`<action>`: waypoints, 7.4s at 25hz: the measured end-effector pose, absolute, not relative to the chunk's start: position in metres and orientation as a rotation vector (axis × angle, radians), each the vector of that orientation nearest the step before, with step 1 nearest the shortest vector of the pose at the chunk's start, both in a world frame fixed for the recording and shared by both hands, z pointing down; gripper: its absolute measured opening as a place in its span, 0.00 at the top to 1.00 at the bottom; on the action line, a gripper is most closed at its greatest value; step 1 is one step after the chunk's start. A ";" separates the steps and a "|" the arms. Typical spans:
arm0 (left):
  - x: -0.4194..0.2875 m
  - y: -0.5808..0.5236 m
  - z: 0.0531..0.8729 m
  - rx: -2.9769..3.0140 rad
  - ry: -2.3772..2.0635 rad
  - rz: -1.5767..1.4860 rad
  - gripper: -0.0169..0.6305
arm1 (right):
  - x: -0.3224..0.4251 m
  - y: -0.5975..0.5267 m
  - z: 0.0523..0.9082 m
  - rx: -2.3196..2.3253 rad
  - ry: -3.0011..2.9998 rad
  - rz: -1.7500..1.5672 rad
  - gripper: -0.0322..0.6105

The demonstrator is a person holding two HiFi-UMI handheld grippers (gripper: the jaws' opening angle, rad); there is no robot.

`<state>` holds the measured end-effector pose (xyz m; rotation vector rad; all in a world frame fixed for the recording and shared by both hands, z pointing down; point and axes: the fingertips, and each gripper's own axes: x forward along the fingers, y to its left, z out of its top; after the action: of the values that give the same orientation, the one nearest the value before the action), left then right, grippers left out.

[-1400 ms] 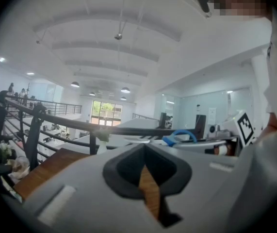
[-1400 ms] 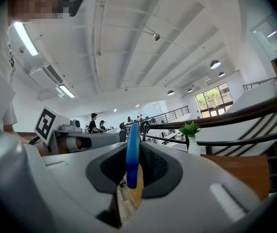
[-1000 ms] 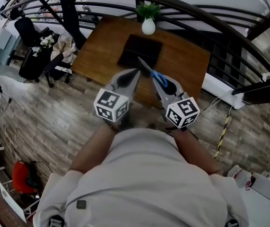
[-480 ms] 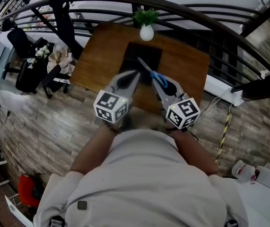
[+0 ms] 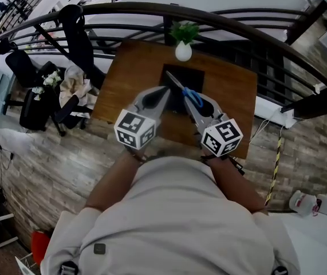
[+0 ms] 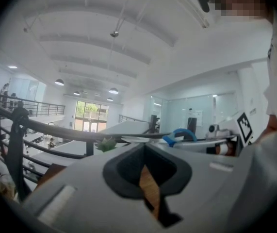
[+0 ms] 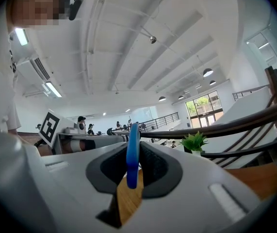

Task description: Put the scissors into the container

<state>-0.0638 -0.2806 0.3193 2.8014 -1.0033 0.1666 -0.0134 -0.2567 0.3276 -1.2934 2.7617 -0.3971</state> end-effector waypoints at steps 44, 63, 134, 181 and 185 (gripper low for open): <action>-0.100 -0.415 0.436 2.550 -1.007 0.273 0.97 | -0.025 -0.393 0.461 -1.119 2.873 -0.915 0.86; -0.072 -0.444 0.536 2.425 -0.966 0.464 0.97 | 0.012 -0.427 0.564 -1.087 2.891 -1.228 0.86; -0.057 -0.430 0.668 2.236 -0.851 0.587 0.97 | -0.006 -0.428 0.731 -1.325 3.043 -1.533 0.66; -0.065 -0.379 0.499 2.575 -0.850 0.441 0.97 | -0.013 -0.376 0.531 -1.475 3.019 -0.821 0.94; -0.072 -0.371 0.479 2.603 -0.851 0.409 0.97 | -0.022 -0.364 0.503 -1.476 3.001 -0.760 0.94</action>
<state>-0.0719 -0.3713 0.4786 2.6030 -0.8506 0.4093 -0.0217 -0.3641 0.5030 -1.4759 3.0011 -0.7604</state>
